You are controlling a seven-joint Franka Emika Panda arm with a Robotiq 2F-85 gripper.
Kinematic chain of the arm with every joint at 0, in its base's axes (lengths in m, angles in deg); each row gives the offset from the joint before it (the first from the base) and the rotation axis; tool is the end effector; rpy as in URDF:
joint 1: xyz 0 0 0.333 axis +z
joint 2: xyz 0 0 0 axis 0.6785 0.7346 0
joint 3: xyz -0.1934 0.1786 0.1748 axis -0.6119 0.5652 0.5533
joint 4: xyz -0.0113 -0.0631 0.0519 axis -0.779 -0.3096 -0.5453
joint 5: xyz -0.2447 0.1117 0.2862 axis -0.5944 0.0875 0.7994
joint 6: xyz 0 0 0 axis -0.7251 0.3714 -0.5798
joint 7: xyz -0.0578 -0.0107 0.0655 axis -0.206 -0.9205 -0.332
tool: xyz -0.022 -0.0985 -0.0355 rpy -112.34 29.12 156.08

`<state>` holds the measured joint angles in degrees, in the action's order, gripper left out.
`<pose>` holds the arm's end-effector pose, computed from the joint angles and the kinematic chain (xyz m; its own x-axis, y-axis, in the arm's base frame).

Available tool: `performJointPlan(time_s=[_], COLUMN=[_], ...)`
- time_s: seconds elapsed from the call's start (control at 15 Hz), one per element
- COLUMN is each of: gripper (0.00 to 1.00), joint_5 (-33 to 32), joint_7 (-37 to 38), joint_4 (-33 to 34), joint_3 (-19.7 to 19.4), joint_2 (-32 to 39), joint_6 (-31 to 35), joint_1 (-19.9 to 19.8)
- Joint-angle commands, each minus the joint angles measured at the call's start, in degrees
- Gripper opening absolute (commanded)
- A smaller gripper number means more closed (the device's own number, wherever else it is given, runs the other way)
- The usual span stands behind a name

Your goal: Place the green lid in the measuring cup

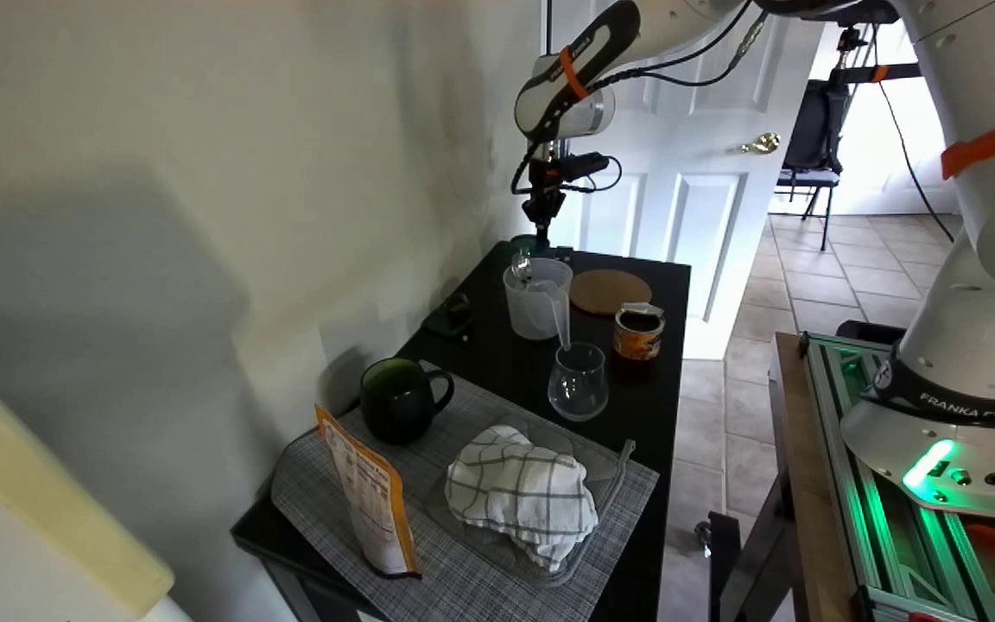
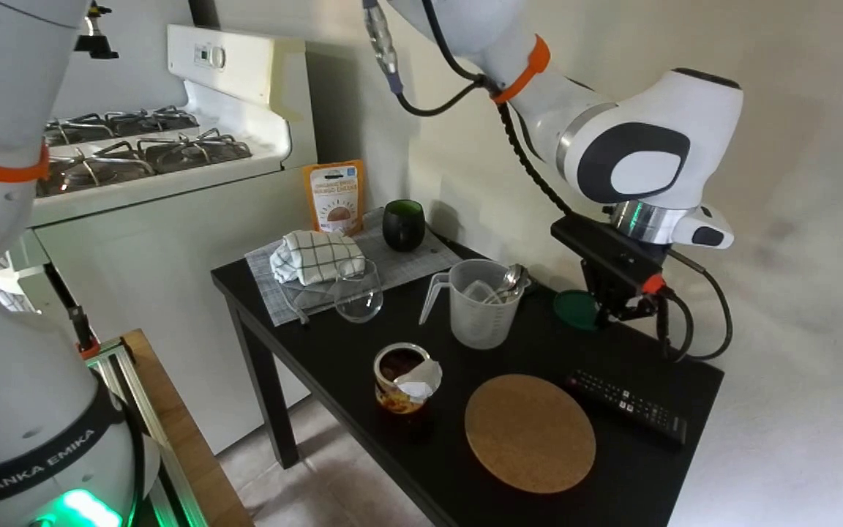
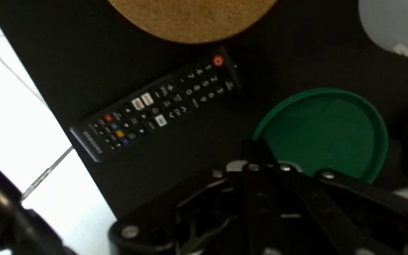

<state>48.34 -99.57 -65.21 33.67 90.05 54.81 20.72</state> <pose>0.6017 -0.3222 0.2650 0.9552 -0.2922 0.0477 -0.2910 -0.9563 -0.0299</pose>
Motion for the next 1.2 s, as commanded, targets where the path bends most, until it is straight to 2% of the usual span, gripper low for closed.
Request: performJointPlan(time_s=[0.0, 0.27, 0.47, 0.6, 0.73, 0.8, 0.93, 1.13], gripper=[0.00, 0.00, 0.00, 0.00, 0.00, 0.00, 0.00, 0.00], joint_5=[-5.58, -16.38, -30.57, -40.01, -49.63, -52.57, -55.16, -54.33], joint_7=[5.35, 14.84, 28.07, 37.06, 45.24, 47.74, 50.40, 50.58], joint_4=[-13.91, -25.44, -33.80, -36.61, -38.29, -38.48, -39.17, -39.24], joint_3=[-4.09, -8.80, -13.14, -16.69, -15.14, -11.19, -7.41, -3.07], joint_2=[-10.48, -19.58, -27.03, -31.02, -34.32, -35.13, -36.53, -36.53], joint_6=[8.05, 16.45, 19.35, 17.96, 15.21, 13.79, 10.47, 6.75], joint_1=[3.50, 9.27, 15.13, 20.40, 21.67, 19.31, 18.79, 18.51])
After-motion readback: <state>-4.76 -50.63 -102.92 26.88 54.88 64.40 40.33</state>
